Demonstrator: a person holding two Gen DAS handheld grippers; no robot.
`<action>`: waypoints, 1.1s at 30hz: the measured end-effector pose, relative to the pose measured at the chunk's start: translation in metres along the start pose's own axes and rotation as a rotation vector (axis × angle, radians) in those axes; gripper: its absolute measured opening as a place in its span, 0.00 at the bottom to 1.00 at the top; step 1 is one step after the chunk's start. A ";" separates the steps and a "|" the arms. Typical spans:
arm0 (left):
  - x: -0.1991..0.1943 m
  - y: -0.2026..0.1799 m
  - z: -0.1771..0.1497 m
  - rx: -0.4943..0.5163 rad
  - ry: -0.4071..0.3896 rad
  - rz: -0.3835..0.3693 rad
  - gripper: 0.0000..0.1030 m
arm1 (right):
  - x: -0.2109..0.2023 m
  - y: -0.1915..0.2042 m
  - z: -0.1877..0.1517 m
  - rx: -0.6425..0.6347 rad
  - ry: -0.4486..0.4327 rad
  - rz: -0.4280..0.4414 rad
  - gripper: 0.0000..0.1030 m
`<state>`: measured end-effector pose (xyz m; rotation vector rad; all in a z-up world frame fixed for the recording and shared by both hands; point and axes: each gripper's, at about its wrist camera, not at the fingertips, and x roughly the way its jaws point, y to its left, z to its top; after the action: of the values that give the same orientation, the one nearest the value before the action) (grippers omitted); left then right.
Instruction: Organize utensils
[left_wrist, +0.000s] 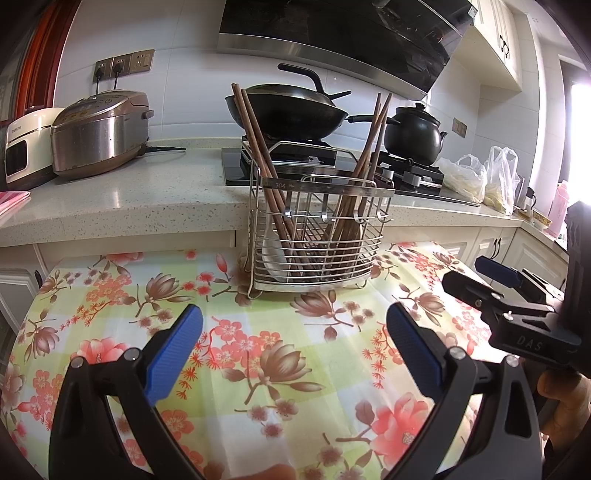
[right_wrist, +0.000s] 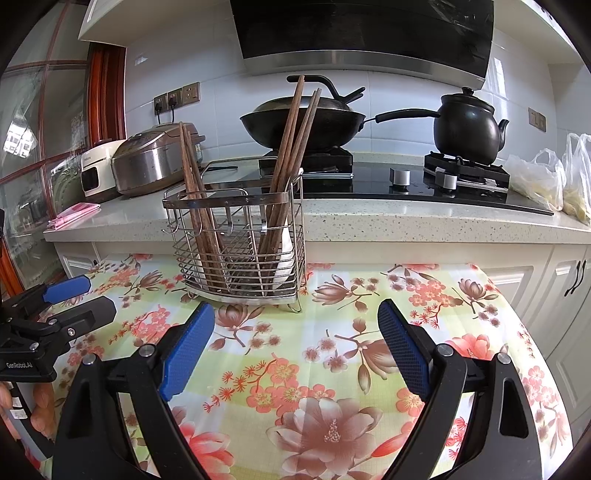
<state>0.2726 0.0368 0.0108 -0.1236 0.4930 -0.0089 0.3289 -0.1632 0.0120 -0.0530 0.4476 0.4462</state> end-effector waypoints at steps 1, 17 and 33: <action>0.000 0.000 0.000 0.000 0.000 0.000 0.94 | 0.000 0.000 0.000 0.000 0.000 0.000 0.82; 0.000 0.000 0.000 0.000 0.000 -0.001 0.94 | 0.000 0.000 0.000 0.002 0.000 -0.001 0.82; 0.000 -0.001 0.002 0.006 -0.003 -0.006 0.95 | -0.001 0.000 0.000 0.002 -0.001 0.001 0.82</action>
<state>0.2731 0.0357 0.0127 -0.1194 0.4897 -0.0158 0.3281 -0.1633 0.0122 -0.0512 0.4473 0.4464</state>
